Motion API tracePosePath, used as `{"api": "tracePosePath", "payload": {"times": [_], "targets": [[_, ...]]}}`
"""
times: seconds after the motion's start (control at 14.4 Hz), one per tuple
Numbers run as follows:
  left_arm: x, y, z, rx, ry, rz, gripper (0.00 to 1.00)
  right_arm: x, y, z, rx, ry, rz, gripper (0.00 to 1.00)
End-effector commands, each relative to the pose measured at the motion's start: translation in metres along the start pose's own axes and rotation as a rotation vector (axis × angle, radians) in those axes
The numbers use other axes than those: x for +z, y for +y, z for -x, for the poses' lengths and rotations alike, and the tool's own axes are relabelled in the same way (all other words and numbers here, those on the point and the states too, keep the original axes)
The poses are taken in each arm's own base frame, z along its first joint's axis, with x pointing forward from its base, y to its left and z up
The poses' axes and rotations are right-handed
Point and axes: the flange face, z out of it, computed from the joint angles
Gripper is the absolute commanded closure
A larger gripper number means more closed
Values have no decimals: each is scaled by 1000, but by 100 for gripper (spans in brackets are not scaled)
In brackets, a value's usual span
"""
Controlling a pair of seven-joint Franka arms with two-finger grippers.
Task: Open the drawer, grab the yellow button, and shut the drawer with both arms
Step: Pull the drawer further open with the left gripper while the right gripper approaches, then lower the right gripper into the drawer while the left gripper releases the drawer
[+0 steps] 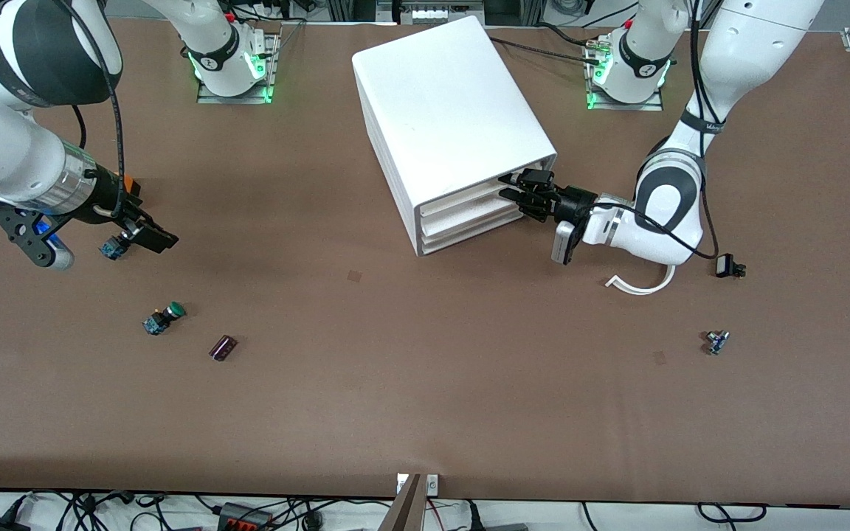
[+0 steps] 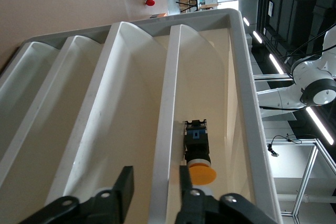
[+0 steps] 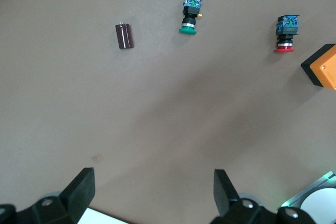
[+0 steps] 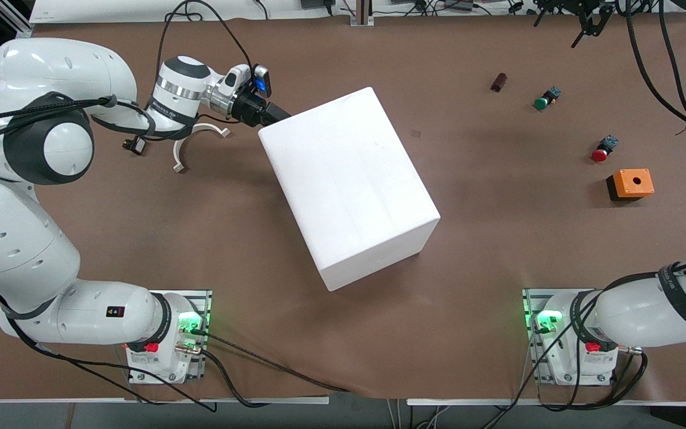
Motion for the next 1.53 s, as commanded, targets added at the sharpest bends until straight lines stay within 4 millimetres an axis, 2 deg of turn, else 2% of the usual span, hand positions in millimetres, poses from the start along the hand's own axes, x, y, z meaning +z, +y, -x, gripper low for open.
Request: {"api": "tracePosePath", "payload": {"times": [0.0, 0.14, 0.28, 0.42, 0.56, 0.63, 0.76, 0.9, 1.11, 1.32, 1.46], "targets": [[1, 1, -1, 32, 23, 12, 87, -5, -5, 2, 15, -6, -13, 0], [0, 1, -2, 35, 19, 6, 96, -5, -5, 3, 21, -5, -12, 0], [-7, 3, -5, 36, 25, 0, 99, -5, -9, 7, 55, -4, -20, 0], [-23, 11, -18, 58, 48, -19, 99, -7, -29, 24, 98, 16, -46, 0], [-42, 3, -31, 79, 40, -61, 99, -8, -57, 42, 140, 23, -62, 0], [-63, 1, -43, 110, 20, -117, 99, -9, -72, 51, 164, 4, -80, 0], [-91, 0, -59, 146, 2, -184, 99, -13, -101, 70, 223, -22, -115, 0], [-96, -5, -66, 146, 11, -193, 99, -8, -126, 89, 288, -25, -122, 0], [-119, -7, -77, 164, 42, -231, 98, 3, -164, 124, 368, -21, -175, 0], [-125, -9, -79, 165, 49, -237, 89, 22, -194, 163, 436, -25, -212, 0], [-126, -7, -80, 169, 51, -240, 90, 31, -209, 188, 490, -36, -215, 0]]}}
